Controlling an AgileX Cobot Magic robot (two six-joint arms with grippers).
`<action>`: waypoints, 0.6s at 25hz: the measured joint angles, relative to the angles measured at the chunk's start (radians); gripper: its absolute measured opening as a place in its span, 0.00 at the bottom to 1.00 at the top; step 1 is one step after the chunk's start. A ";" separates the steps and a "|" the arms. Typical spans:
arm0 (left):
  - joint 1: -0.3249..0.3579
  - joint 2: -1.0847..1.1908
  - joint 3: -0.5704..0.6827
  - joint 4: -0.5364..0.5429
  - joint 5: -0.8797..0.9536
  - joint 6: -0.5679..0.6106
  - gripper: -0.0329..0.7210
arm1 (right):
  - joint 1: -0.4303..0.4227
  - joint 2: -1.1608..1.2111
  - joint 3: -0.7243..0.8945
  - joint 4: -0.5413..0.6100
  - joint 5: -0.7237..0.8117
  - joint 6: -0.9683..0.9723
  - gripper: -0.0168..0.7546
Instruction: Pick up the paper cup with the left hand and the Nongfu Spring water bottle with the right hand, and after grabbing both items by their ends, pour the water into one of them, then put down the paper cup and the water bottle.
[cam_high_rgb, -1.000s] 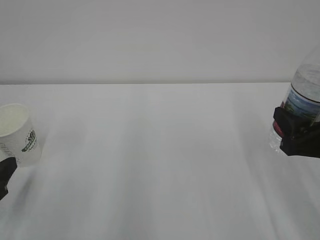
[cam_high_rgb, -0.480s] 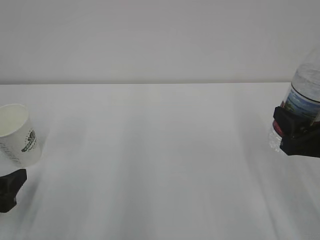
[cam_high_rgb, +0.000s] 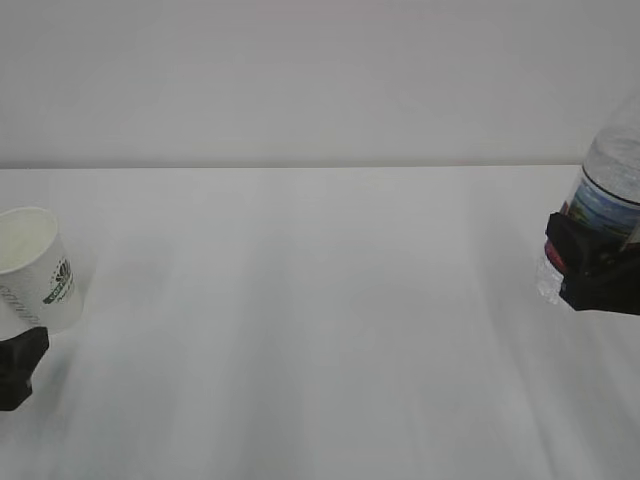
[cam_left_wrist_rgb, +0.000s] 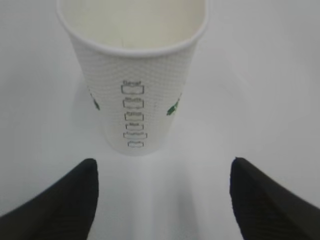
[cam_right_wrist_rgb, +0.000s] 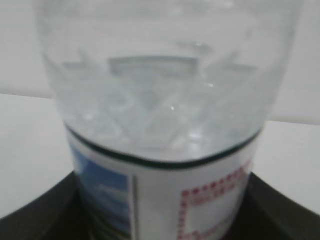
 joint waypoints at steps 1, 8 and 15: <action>0.000 0.000 -0.010 0.000 0.000 0.000 0.85 | 0.000 0.000 0.000 -0.004 0.000 0.000 0.69; 0.000 0.000 -0.063 -0.033 0.000 0.018 0.88 | 0.000 0.000 0.000 -0.008 0.000 0.006 0.69; 0.000 0.045 -0.063 -0.054 0.000 0.025 0.88 | 0.000 0.000 0.000 -0.011 0.000 0.006 0.69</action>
